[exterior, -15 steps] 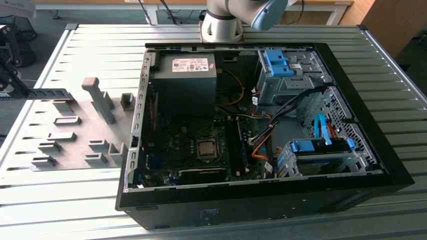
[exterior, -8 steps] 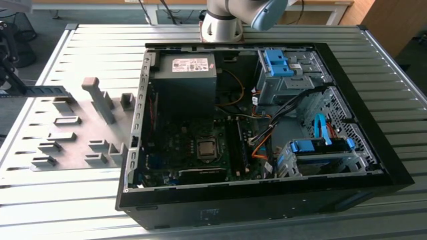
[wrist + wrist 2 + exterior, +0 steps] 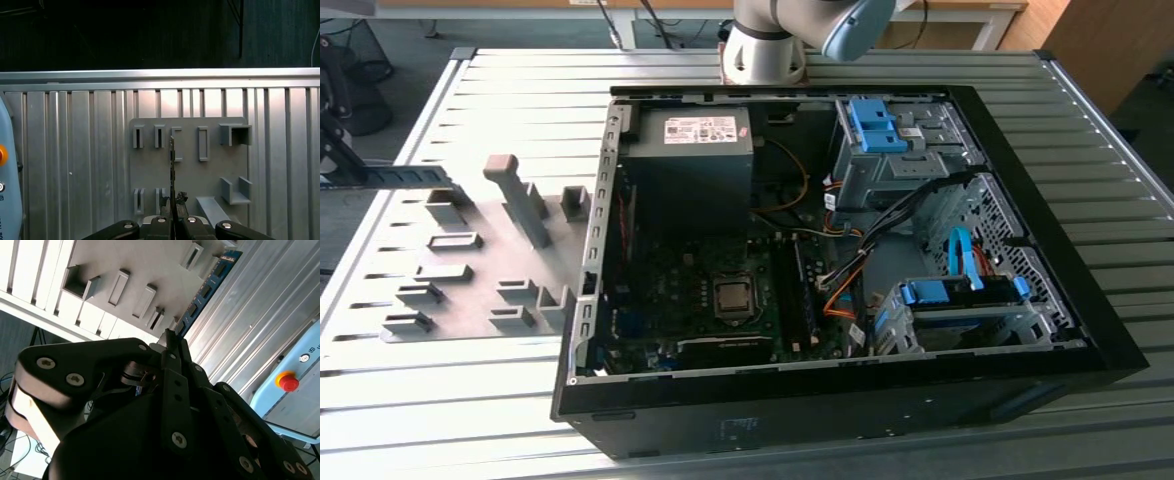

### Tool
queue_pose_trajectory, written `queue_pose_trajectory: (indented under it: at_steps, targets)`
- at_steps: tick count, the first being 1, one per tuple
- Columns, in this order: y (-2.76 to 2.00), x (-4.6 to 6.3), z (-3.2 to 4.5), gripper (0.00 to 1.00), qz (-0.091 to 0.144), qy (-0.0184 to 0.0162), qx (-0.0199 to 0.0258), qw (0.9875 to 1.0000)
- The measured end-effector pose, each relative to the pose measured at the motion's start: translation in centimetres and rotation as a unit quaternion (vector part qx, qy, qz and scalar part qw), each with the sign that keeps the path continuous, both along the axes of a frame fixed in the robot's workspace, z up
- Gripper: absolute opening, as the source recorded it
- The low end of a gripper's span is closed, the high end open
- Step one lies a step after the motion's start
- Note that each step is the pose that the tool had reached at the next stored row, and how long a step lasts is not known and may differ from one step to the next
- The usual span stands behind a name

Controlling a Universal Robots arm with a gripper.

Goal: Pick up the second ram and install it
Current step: 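Pick up the second ram and move it above second insertion slot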

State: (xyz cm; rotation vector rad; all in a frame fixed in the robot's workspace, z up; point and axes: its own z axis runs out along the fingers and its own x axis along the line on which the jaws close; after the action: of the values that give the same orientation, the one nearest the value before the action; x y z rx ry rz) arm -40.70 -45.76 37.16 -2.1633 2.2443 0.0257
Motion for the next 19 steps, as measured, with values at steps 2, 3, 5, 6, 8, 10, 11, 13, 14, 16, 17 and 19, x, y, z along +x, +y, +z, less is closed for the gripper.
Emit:
queue_pose_trajectory:
  at_steps: [2,3,5,6,8,10,11,13,14,16,17,19]
  targets:
    - [0.0,0.0,0.16,0.14,0.0,0.0,0.0,1.0]
    - [0.0,0.0,0.23,0.14,0.0,0.0,0.0,1.0]
    - [0.0,0.0,0.38,0.14,0.0,0.0,0.0,1.0]
    - [0.0,0.0,0.46,0.14,0.0,0.0,0.0,1.0]
    - [0.0,0.0,0.67,0.14,0.0,0.0001,0.0,1.0]
    - [0.0,0.0,0.86,0.14,0.0,0.0,0.0,1.0]
    - [0.0,0.0,0.94,0.14,0.0,0.0,0.0,1.0]
    - [0.0,0.0,1.08,0.14,0.0,0.0,0.0,1.0]
    - [0.0,0.0,1.14,0.14,0.0,0.0,0.0,1.0]
    - [0.0,0.0,1.31,0.14,0.0,0.0,0.0,1.0]
    - [0.0,0.0,1.39,0.14,0.0,0.0001,0.0,1.0]
    - [0.0,0.0,1.54,0.14,0.0,0.0,0.0,1.0]
